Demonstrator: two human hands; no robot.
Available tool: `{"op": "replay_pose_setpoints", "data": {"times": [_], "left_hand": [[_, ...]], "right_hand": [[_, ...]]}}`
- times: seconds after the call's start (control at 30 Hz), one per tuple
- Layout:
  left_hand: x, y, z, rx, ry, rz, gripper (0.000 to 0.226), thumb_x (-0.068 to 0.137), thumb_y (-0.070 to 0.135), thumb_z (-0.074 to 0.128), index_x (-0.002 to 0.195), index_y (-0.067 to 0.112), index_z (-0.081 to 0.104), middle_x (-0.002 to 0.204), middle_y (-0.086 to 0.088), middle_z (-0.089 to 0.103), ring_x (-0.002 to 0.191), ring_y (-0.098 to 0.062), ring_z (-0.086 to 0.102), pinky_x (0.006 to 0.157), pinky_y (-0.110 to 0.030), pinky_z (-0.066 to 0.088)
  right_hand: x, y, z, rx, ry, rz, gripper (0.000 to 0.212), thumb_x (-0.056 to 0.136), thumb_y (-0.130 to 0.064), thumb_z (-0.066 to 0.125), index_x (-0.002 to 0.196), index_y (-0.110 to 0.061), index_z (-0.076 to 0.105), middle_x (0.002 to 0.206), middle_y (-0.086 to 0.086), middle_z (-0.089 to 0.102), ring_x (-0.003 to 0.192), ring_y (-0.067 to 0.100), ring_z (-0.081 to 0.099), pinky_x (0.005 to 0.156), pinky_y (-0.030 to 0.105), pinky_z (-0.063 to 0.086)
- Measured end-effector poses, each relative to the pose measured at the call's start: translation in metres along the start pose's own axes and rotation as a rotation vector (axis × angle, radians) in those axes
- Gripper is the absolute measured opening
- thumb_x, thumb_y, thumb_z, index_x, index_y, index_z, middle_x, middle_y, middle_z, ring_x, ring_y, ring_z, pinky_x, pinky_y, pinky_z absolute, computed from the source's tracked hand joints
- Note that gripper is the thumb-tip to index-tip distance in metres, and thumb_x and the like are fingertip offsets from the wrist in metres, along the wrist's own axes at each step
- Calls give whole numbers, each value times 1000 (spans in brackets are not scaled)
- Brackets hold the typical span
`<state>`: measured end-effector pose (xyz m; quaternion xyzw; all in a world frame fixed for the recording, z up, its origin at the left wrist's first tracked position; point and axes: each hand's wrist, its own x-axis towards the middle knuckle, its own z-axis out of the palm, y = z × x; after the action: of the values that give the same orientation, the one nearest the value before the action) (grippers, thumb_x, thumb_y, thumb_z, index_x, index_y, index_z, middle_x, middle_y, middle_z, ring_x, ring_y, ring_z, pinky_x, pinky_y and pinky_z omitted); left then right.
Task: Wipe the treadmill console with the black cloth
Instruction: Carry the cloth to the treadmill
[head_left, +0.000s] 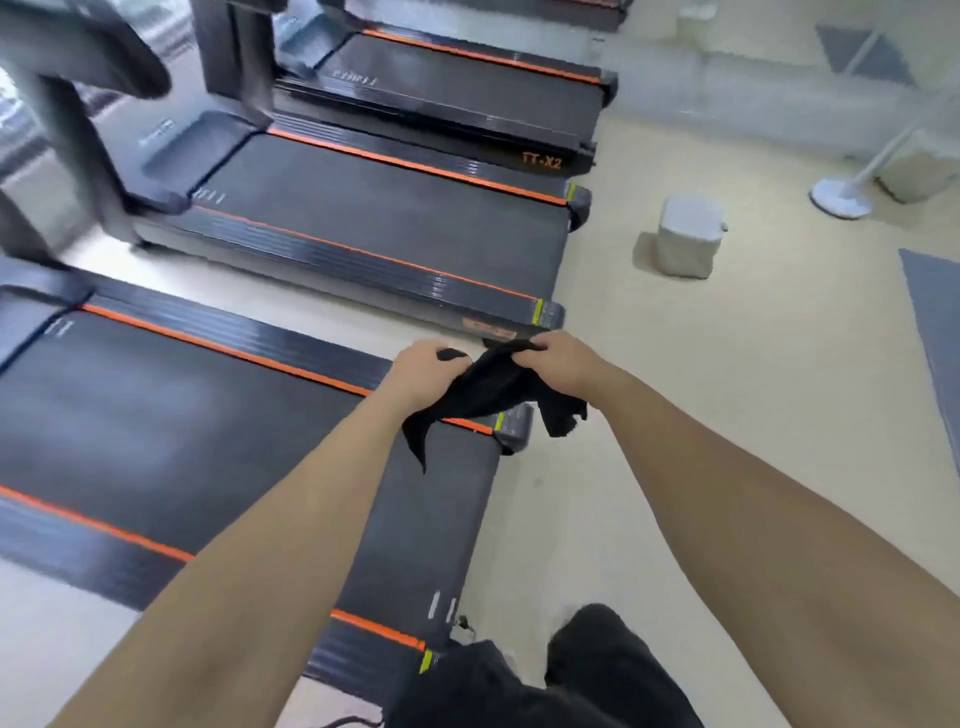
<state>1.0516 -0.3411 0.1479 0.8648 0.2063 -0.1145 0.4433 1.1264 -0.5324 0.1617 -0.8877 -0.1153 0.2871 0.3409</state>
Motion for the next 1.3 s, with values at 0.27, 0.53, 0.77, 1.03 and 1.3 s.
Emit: {"op": "replay_pose_setpoints", "data": {"times": [0.27, 0.53, 0.77, 1.03, 1.3], "left_hand": [[58, -53, -106, -79, 306, -279, 26, 93, 36, 61, 92, 11, 67, 89, -2, 66, 82, -19, 61, 63, -29, 44], [25, -73, -225, -135, 766, -553, 10, 96, 35, 61, 94, 25, 64, 91, 3, 61, 84, -18, 56, 74, -28, 40], [-5, -102, -320, -140, 1058, -638, 24, 94, 36, 62, 100, 14, 70, 97, -3, 65, 91, -23, 58, 77, -30, 39], [-7, -174, -492, -130, 1223, -661, 26, 92, 36, 61, 74, 18, 57, 77, -2, 59, 79, -24, 56, 62, -32, 34], [-39, -165, -689, -235, 1204, -699, 23, 90, 37, 62, 86, 15, 66, 85, -2, 68, 85, -24, 61, 69, -31, 39]], "right_hand": [[159, -124, 36, -147, -359, -255, 28, 97, -26, 54, 73, -11, 60, 71, 2, 59, 71, 21, 55, 67, 34, 40], [210, -297, 87, -275, -648, -637, 21, 98, -23, 53, 95, -5, 64, 80, 5, 56, 66, 16, 50, 57, 26, 36], [223, -422, 157, -315, -746, -841, 24, 99, -26, 48, 100, -7, 63, 97, 9, 63, 87, 26, 57, 67, 34, 39], [253, -599, 261, -361, -744, -928, 32, 97, -28, 48, 102, -1, 64, 88, 9, 63, 78, 23, 58, 69, 35, 43], [234, -796, 269, -385, -814, -887, 33, 101, -38, 49, 103, -9, 65, 96, 8, 66, 89, 27, 60, 77, 35, 42]]}}
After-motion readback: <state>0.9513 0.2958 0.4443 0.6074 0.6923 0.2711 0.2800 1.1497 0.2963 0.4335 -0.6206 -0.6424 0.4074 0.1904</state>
